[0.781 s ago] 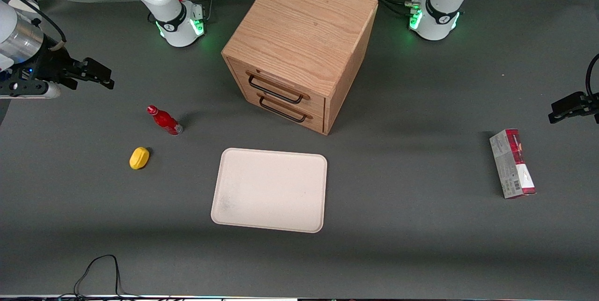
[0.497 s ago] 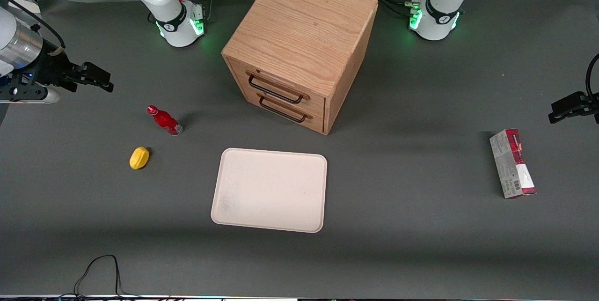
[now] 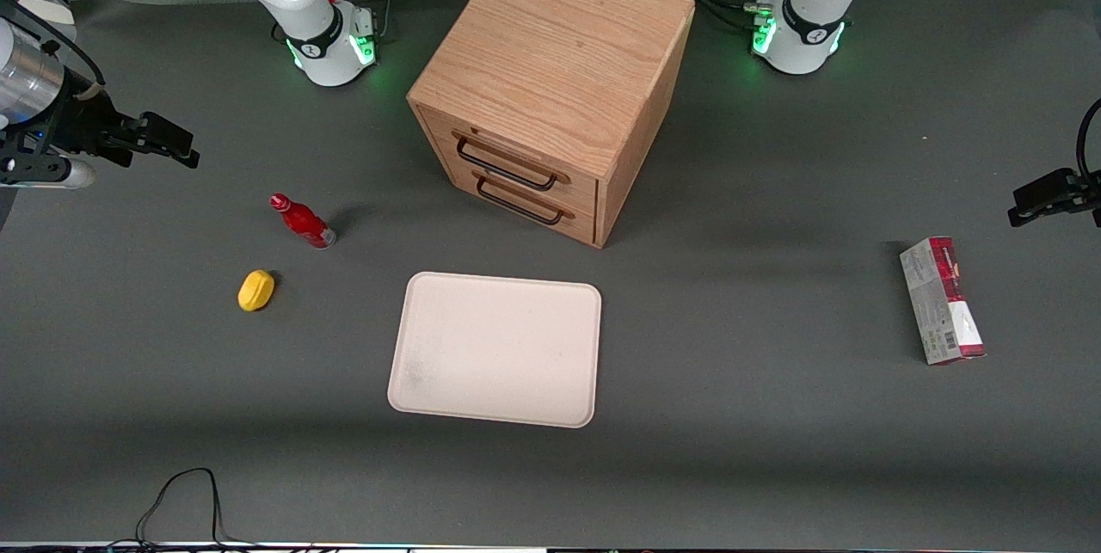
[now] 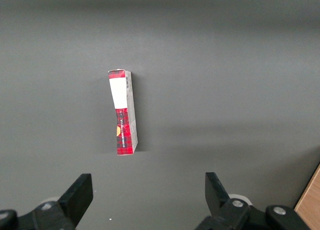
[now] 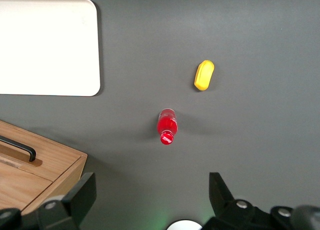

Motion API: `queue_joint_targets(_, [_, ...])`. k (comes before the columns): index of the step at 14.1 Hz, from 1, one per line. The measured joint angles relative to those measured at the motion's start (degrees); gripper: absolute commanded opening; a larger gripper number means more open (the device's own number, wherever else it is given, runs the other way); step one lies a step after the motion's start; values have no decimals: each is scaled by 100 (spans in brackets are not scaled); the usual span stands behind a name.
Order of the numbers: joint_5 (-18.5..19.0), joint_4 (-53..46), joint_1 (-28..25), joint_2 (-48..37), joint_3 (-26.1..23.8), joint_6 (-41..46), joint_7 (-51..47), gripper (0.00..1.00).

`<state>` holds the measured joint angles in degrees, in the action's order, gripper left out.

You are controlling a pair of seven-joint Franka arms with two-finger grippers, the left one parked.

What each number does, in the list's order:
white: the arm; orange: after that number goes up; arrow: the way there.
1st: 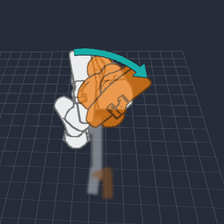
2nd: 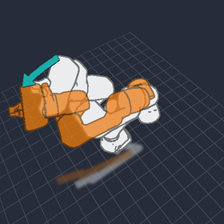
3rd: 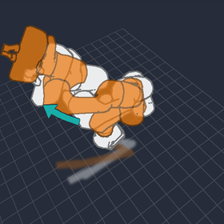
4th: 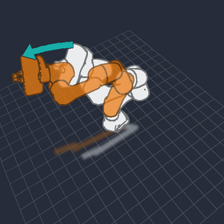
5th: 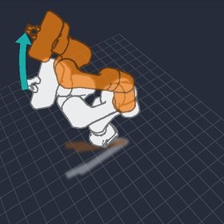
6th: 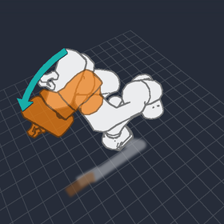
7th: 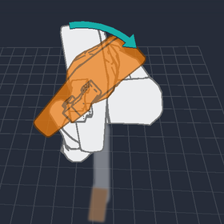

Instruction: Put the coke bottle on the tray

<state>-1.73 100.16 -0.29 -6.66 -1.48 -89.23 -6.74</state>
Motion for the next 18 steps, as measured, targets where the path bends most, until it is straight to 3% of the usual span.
queue_joint_targets(14, [0,-158,3,160,28,16,-72,100])
queue_joint_targets(18, [0,-625,-4,292,18,93,-234,100])
